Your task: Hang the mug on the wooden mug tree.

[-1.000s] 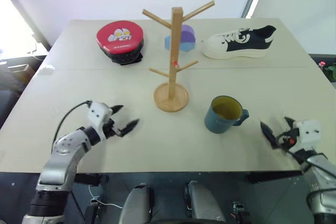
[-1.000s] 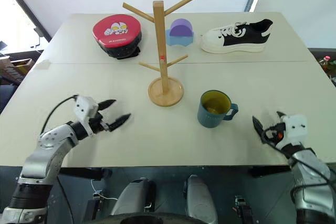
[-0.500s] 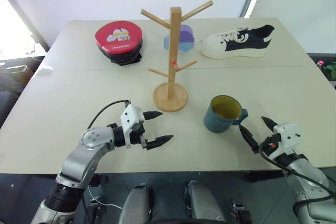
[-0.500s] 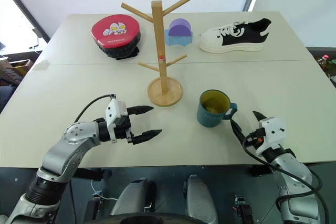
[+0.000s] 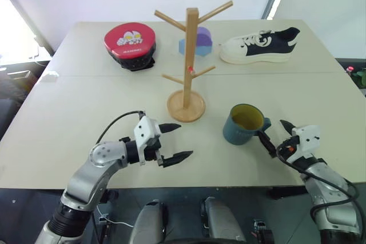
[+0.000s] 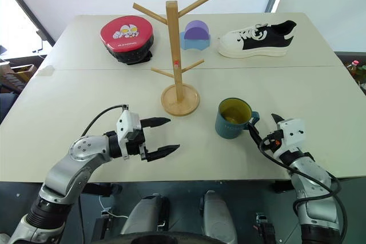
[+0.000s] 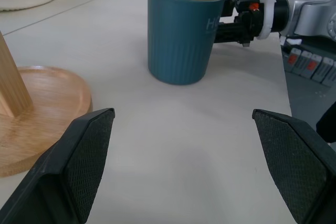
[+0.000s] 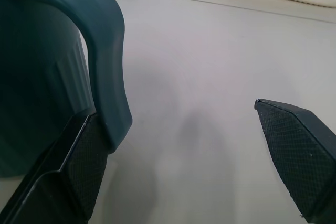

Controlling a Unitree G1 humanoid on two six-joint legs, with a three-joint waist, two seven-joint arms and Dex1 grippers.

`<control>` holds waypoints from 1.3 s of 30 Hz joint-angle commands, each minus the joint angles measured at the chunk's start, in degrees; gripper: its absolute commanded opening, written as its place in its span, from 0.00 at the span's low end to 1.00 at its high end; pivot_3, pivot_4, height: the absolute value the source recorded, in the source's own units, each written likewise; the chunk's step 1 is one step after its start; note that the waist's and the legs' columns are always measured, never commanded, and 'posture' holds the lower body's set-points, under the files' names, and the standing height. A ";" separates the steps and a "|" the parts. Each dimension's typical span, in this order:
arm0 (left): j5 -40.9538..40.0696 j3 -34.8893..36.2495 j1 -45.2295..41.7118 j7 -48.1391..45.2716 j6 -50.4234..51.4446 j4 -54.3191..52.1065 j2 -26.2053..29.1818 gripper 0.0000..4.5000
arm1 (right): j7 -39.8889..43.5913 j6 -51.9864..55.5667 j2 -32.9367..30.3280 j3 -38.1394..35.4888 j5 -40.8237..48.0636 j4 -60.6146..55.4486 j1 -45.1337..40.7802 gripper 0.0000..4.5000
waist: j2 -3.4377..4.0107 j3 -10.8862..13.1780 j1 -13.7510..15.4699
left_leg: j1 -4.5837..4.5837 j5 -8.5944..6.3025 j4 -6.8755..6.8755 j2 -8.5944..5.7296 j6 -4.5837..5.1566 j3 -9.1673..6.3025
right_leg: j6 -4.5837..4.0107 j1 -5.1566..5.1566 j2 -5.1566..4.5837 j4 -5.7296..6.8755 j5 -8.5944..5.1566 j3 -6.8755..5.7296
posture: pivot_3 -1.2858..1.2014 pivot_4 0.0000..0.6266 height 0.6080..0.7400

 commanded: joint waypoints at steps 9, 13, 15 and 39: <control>-0.54 1.24 -0.74 0.17 -0.59 -1.26 0.58 1.00 | 2.62 -0.68 1.41 1.07 1.70 -2.01 -1.29 0.01 | 0.00 0.00 0.00 | 0.01 0.00 0.01 0.00 0.00 0.00 | 0.01 0.01 0.02 0.00 0.00 -0.01 | 0.52 0.24 0.96; 0.03 2.03 -0.27 0.58 -1.22 -0.30 0.87 1.00 | 3.44 -0.50 -1.02 3.80 -1.93 -6.83 -0.91 0.01 | 0.03 0.02 -0.02 | 0.01 0.00 0.01 0.00 0.00 0.00 | 0.01 0.01 0.03 0.01 0.00 -0.01 | 0.52 0.24 0.96; 0.28 2.96 -0.06 0.75 -1.81 0.71 1.26 1.00 | 3.84 0.37 -2.41 5.75 -3.18 -11.20 -1.00 0.01 | 0.03 0.02 -0.17 | 0.01 0.00 0.01 0.00 0.00 0.01 | 0.01 0.00 0.04 0.02 0.00 0.00 | 0.52 0.24 0.96; -7.96 19.12 -4.03 2.64 -2.94 7.09 3.89 1.00 | -3.83 28.59 -2.67 23.59 -18.59 -38.42 -24.60 0.01 | -0.12 0.09 -0.01 | -0.11 0.00 0.06 -0.01 0.00 -0.15 | 0.01 -0.11 -0.07 0.10 0.00 -0.16 | 0.52 0.24 0.96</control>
